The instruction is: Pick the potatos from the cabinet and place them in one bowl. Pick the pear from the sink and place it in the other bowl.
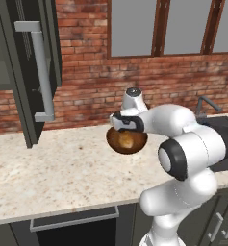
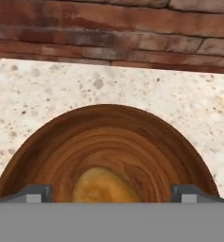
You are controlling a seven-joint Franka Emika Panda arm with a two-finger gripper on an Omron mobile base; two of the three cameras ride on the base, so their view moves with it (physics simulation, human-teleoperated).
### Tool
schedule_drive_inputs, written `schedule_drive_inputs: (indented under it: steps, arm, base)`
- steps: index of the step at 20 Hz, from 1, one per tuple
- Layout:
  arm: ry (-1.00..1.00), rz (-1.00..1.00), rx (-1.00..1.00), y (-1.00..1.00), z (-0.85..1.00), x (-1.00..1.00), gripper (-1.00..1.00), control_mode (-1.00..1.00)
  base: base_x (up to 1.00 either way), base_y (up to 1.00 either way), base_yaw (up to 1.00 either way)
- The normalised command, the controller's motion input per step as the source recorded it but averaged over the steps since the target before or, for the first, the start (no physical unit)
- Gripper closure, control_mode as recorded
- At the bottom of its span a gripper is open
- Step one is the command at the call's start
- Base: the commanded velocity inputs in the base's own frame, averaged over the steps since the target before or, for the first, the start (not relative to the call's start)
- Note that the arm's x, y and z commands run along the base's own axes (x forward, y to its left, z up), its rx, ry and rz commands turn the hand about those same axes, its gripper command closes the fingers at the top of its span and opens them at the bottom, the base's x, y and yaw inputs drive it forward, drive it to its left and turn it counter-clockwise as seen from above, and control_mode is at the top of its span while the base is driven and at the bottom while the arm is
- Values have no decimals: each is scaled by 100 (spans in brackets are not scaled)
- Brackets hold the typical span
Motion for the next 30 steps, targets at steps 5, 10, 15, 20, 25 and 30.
schedule_drive_inputs:
  steps: [5, 10, 15, 20, 25, 30]
  arm:
    - [3, 1, -3, -20, 55, -54, -100, -100]
    - [1, 6, -5, -23, 4, -100, -100, -100]
    - [3, 6, -7, -12, 0, -100, -100, -100]
    - [12, 6, -6, -6, 2, -100, -100, -100]
    - [18, 12, -4, -8, 0, -66, -100, -100]
    - [1, 0, -1, 0, -1, -2, -100, -100]
  base:
    - [0, 0, 0]
    - [0, 0, 0]
    - [0, 0, 0]
    - [0, 0, 0]
    - [0, 0, 0]
    - [0, 0, 0]
